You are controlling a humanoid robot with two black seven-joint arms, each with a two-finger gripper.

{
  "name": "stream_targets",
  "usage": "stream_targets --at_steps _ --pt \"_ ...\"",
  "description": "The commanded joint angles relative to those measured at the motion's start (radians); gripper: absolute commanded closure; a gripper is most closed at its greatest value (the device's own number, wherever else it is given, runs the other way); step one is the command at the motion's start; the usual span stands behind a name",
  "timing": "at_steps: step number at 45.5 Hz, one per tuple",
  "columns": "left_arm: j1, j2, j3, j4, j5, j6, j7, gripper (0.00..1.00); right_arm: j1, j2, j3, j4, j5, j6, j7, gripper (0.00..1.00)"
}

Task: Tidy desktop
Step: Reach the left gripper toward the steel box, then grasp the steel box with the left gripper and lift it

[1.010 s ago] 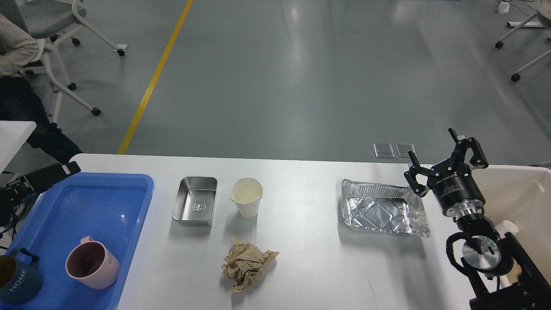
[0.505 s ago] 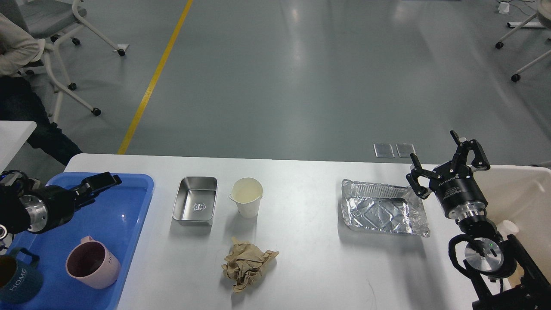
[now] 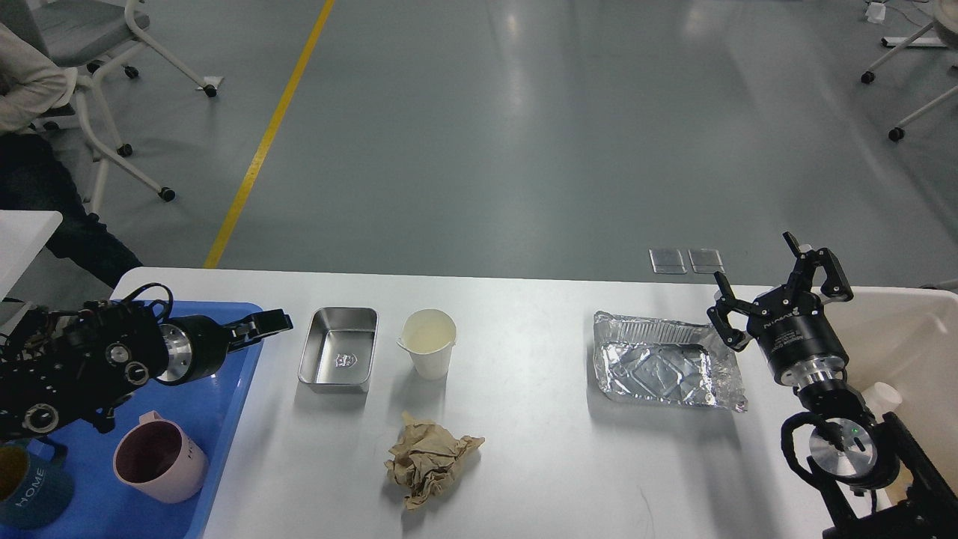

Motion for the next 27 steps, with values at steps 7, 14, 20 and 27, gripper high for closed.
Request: stream_targets --at_steps 7,14,20,27 --pt "-0.056 -0.143 0.128 0.111 0.000 -0.001 -0.012 0.11 -0.005 -0.015 0.003 0.000 0.000 0.001 0.002 0.00" --pt "-0.064 -0.192 0.168 0.171 0.000 -0.001 -0.012 0.12 -0.005 -0.029 0.005 0.000 0.000 0.001 0.000 0.00" --pt "-0.064 -0.197 0.191 0.172 0.000 -0.001 -0.014 0.22 -0.005 -0.029 0.005 0.000 0.000 0.003 0.000 0.00" --pt "-0.064 -0.201 0.211 0.181 0.000 -0.003 -0.017 0.30 -0.005 -0.029 0.006 0.000 0.000 0.001 0.000 0.00"
